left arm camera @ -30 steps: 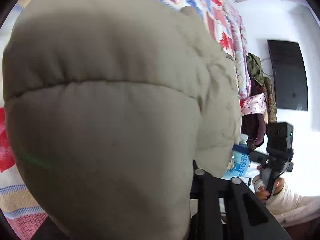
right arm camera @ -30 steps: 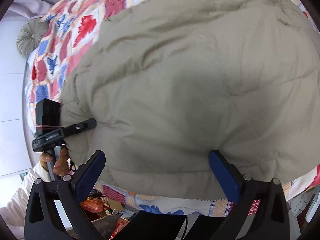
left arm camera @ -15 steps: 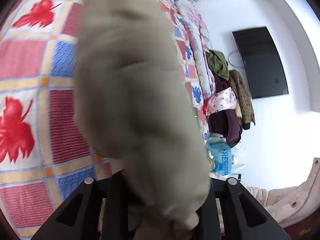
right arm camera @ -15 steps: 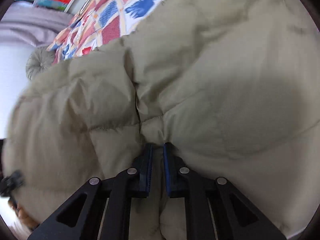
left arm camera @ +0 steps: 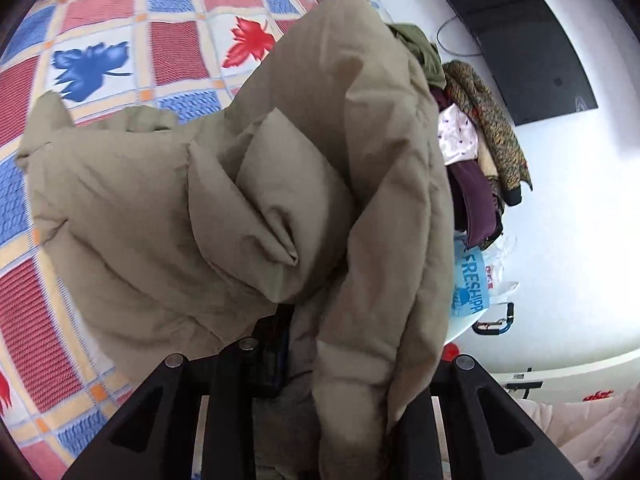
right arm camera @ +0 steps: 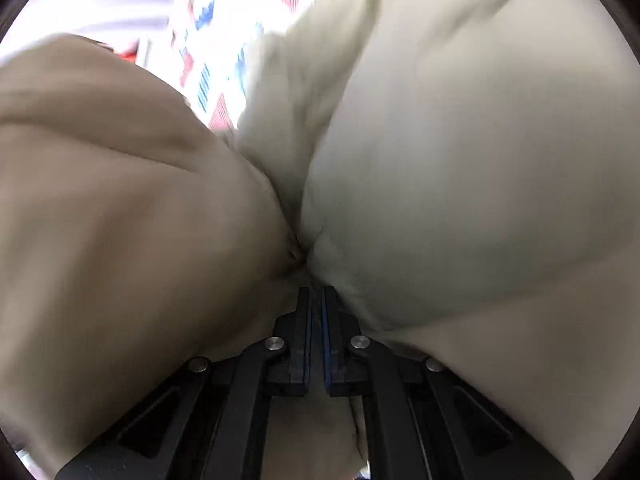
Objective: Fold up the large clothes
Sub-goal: 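Fold the lifted jacket over and press it down with both tools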
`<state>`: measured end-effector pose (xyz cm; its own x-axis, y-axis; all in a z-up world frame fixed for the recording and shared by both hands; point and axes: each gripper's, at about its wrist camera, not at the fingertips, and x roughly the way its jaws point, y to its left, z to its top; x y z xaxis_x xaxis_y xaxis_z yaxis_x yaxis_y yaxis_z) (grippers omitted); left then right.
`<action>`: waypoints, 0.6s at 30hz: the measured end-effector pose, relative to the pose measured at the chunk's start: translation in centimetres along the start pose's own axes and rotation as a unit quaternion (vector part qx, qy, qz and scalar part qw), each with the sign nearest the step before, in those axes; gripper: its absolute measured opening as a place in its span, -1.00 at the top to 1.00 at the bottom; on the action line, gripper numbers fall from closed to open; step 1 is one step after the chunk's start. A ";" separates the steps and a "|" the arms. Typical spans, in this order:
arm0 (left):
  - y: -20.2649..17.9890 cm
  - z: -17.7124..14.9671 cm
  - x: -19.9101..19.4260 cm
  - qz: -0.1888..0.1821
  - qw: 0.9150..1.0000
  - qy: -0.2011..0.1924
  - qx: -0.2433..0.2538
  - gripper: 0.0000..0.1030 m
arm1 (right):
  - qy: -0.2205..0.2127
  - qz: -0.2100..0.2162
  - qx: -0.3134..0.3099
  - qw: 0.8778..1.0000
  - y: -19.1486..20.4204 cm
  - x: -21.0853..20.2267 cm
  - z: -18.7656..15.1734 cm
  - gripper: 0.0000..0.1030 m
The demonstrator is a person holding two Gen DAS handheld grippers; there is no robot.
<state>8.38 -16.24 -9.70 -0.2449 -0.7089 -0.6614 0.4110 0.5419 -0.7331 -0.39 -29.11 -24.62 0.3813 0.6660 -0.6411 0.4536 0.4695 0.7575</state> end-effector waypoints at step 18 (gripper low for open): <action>2.2 2.4 15.6 -0.006 0.997 0.080 0.003 -0.35 | -0.104 -0.029 0.005 0.994 -3.7 -16.7 -6.1 -0.33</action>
<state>7.55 -27.24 -21.25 -0.3866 -0.6343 -0.6695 0.4116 0.5310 -0.7408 -13.37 -38.42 -16.01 0.5113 0.5033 -0.6965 0.4873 0.4978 0.7175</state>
